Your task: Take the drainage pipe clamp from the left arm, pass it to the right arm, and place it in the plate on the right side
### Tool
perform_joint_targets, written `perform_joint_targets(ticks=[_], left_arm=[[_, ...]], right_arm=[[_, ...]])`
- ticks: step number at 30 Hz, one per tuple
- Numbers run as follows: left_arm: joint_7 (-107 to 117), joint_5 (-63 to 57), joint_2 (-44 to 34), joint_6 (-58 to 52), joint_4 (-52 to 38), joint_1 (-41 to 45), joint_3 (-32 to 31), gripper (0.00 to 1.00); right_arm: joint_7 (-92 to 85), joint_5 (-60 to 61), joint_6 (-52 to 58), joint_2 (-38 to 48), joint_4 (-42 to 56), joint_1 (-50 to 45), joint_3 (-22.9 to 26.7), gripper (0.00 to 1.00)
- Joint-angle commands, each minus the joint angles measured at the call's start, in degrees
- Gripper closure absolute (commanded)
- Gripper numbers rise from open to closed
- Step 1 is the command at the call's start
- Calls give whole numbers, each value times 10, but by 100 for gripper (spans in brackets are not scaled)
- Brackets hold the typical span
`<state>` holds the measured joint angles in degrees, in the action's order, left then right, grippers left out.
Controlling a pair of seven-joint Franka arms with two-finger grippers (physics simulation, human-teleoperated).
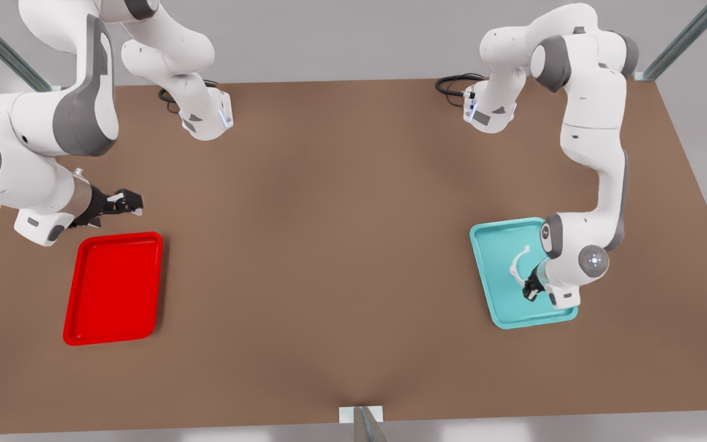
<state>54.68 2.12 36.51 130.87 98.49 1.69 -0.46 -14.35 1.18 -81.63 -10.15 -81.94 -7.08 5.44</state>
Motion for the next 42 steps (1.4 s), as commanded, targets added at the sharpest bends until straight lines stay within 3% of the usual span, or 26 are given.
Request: perform_joint_targets(ticks=[1, 6, 8, 11, 16, 28, 42], left_arm=[[107, -2, -7, -70, -15, 36, -6, 79], [319, -8, 23, -236, -200, 170, -7, 79], [491, -7, 57, -243, -256, 178, -41, 79], [749, 6, 91, -266, -318, 212, -43, 79], [982, 7, 109, -243, -365, 243, -77, 79], [915, 6, 150, -192, -415, 266, -109, 79], [920, 6, 154, -171, -416, 274, -109, 79]], right_arm=[[-4, 6, -7, -4, 3, -10, 0, 0], [-1, 99, -101, -86, 21, -143, 0, 0], [2, 129, -164, -112, 37, -163, -1, 0], [52, 142, -252, -134, 38, -206, -1, 0], [136, 159, -357, -185, 28, -264, 0, 0], [176, 158, -535, -215, -50, -340, -1, 0], [164, 158, -557, -224, -81, -355, -1, 0]])
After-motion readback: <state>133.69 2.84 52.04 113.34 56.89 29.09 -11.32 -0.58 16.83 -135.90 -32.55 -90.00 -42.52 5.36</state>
